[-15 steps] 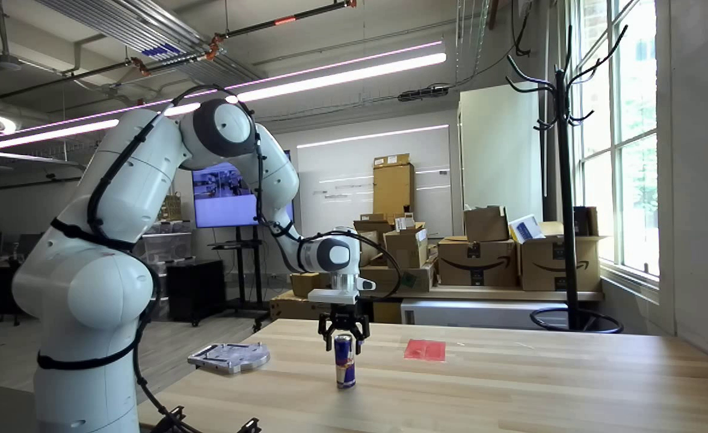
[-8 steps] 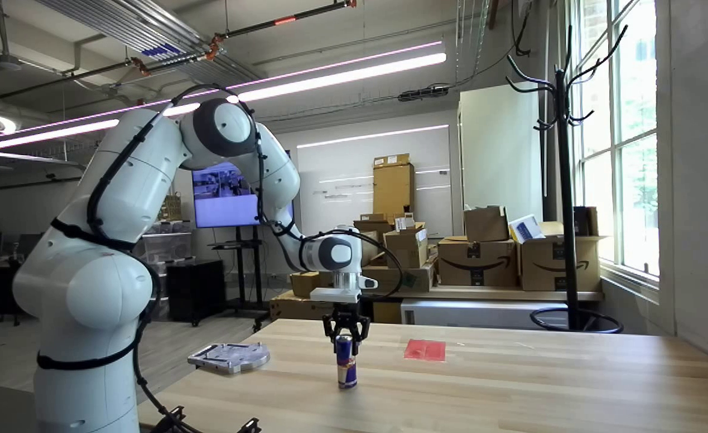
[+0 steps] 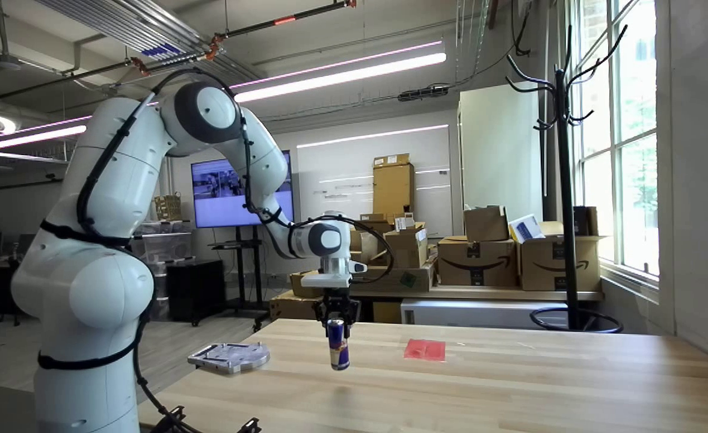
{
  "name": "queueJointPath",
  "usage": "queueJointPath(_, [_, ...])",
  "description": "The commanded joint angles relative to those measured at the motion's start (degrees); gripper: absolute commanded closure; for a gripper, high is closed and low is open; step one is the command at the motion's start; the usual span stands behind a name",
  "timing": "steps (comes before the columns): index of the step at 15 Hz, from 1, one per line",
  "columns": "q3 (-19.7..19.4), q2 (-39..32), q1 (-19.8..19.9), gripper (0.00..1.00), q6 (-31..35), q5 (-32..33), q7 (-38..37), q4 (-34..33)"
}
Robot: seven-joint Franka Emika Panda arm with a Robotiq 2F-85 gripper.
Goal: Move the can on the table
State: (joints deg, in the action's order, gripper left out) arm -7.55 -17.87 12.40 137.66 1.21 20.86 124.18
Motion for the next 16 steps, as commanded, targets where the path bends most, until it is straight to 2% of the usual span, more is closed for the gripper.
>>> queueJointPath(1, [1.66,11.62,-3.43,0.67,0.00,3.76,-1.25,6.99])
queueJointPath(5, [4.79,17.49,-8.32,0.67,-1.34,5.71,-2.19,9.22])
queueJointPath(7, [7.00,17.87,-11.13,0.67,-2.02,5.60,-2.92,8.55])
queueJointPath(13, [12.76,13.20,-18.15,0.67,-4.08,8.60,-7.26,3.21])
queueJointPath(16, [14.42,9.48,-20.52,0.67,-5.40,10.52,-9.27,-0.81])
